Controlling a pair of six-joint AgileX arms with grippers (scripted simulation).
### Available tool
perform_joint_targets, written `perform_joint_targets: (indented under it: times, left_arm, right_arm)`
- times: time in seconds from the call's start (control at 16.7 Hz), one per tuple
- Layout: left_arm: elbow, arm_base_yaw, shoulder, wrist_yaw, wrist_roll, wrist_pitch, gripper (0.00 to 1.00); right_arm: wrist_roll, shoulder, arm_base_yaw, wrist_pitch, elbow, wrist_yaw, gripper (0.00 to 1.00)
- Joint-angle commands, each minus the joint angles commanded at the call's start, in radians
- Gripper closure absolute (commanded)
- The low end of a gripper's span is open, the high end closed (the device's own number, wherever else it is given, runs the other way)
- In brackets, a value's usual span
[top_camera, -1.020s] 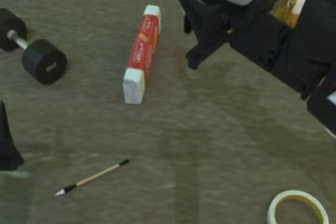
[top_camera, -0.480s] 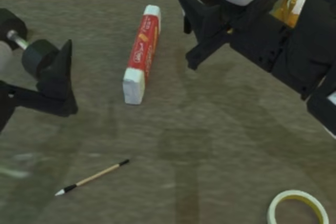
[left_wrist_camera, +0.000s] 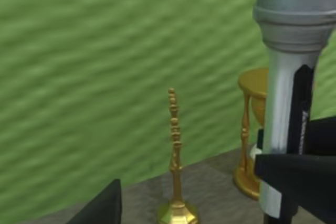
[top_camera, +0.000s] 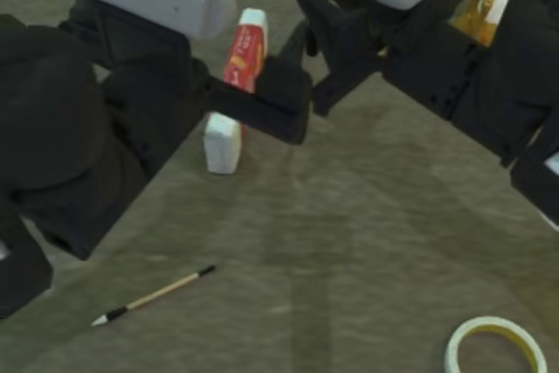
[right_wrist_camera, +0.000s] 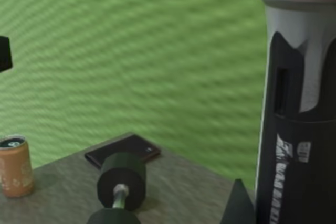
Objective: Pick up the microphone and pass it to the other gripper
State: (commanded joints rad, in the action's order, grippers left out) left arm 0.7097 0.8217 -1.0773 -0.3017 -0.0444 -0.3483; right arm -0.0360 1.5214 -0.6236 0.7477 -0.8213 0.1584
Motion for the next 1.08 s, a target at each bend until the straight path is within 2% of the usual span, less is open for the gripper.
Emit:
perform_joint_targets:
  times: [0.12,0.48,1.08]
  left_arm:
    - [0.019,0.021,-0.027,-0.008,-0.001,-0.01,0.0]
    - [0.03,0.014,-0.04,-0.002,-0.001,-0.013,0.0]
    - [0.302,-0.071,-0.429,0.09,-0.004,-0.128,0.0]
  right_arm:
    - [0.0,0.0,0.0,0.0,0.0,0.0,1.0]
    - [0.0,0.0,0.0,0.0,0.0,0.0,1.0]
    - [0.0,0.0,0.0,0.0,0.0,0.0,1.0]
